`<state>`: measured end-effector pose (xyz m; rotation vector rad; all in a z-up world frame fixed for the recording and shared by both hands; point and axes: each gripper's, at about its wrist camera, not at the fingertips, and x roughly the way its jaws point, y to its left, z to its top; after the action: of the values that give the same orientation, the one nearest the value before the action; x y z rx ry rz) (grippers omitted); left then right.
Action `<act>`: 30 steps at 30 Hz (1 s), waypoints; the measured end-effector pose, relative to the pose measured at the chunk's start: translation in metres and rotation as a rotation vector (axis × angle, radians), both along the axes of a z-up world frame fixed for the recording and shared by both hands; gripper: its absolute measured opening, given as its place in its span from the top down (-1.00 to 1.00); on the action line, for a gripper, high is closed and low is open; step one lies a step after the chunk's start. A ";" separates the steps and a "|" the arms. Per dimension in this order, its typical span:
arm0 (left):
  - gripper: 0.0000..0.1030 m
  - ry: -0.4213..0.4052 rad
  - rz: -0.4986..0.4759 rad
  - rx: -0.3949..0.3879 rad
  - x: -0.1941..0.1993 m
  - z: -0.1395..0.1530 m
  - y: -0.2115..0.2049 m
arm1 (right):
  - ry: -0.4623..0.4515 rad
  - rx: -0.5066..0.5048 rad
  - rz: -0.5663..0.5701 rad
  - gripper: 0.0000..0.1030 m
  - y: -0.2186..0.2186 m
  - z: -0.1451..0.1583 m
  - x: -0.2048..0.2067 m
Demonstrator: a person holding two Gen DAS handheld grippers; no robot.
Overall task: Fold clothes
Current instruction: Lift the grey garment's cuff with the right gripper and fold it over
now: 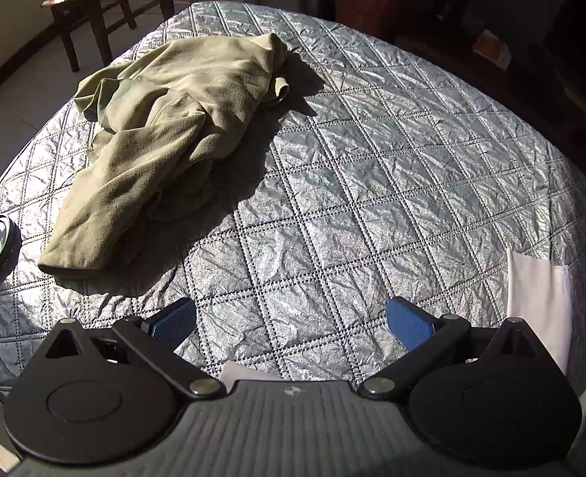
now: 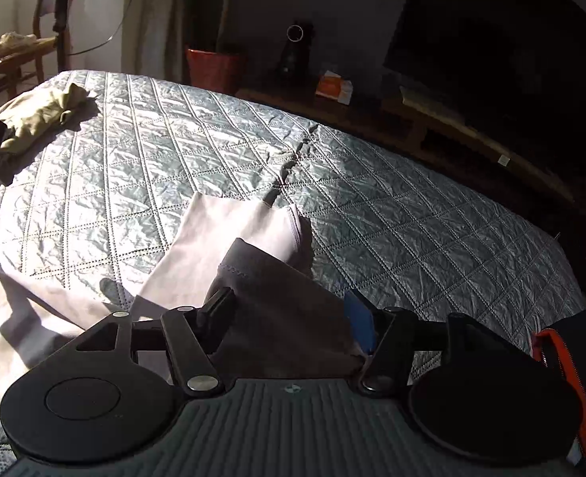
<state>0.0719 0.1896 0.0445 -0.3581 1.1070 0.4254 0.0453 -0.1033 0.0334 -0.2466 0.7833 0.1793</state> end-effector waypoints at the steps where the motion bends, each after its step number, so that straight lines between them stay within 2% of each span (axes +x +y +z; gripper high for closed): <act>1: -0.98 0.000 -0.002 0.000 0.000 0.000 0.000 | -0.010 0.029 0.000 -0.13 -0.002 0.002 -0.001; 3: -0.98 0.001 -0.005 0.001 0.000 0.000 0.000 | -0.099 0.012 0.043 -0.18 -0.001 0.020 -0.011; 5: -0.98 0.001 -0.004 -0.004 0.000 -0.001 0.000 | -0.182 -0.025 0.139 -0.30 -0.001 0.038 -0.016; 8: -0.98 0.003 -0.007 -0.005 0.001 -0.001 -0.001 | -0.075 -0.106 0.389 -0.35 0.002 0.052 0.004; 10: -0.98 0.004 -0.009 -0.006 0.001 -0.002 -0.002 | -0.035 -0.256 0.513 -0.23 0.006 0.050 0.020; 13: -0.98 0.006 -0.012 -0.008 0.001 -0.003 -0.003 | 0.135 -0.218 0.689 0.14 -0.001 0.045 0.048; 17: -0.98 0.009 -0.017 -0.010 0.002 -0.004 -0.005 | 0.292 -0.184 0.881 0.12 0.005 0.031 0.064; 19: -0.98 0.011 -0.019 -0.012 0.003 -0.005 -0.006 | 0.316 -0.198 0.924 0.12 0.011 0.024 0.070; 22: -0.98 0.012 -0.022 -0.012 0.003 -0.006 -0.008 | 0.368 -0.156 0.944 0.07 0.014 0.017 0.083; 25: -0.98 0.014 -0.026 -0.011 0.003 -0.007 -0.010 | 0.403 -0.229 0.962 0.15 0.020 0.006 0.087; 26: -0.98 0.016 -0.027 -0.010 0.003 -0.007 -0.010 | 0.419 -0.231 0.957 0.63 0.020 0.005 0.089; 27: -0.98 0.017 -0.027 -0.010 0.003 -0.007 -0.010 | 0.428 -0.225 0.951 0.93 0.018 0.006 0.090; 30: -0.98 0.019 -0.029 -0.010 0.003 -0.008 -0.011 | 0.344 -0.174 0.925 0.96 0.006 0.024 0.082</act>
<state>0.0748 0.1788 0.0364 -0.3475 1.1320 0.3989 0.1277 -0.0977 0.0577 -0.7498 0.9802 1.0501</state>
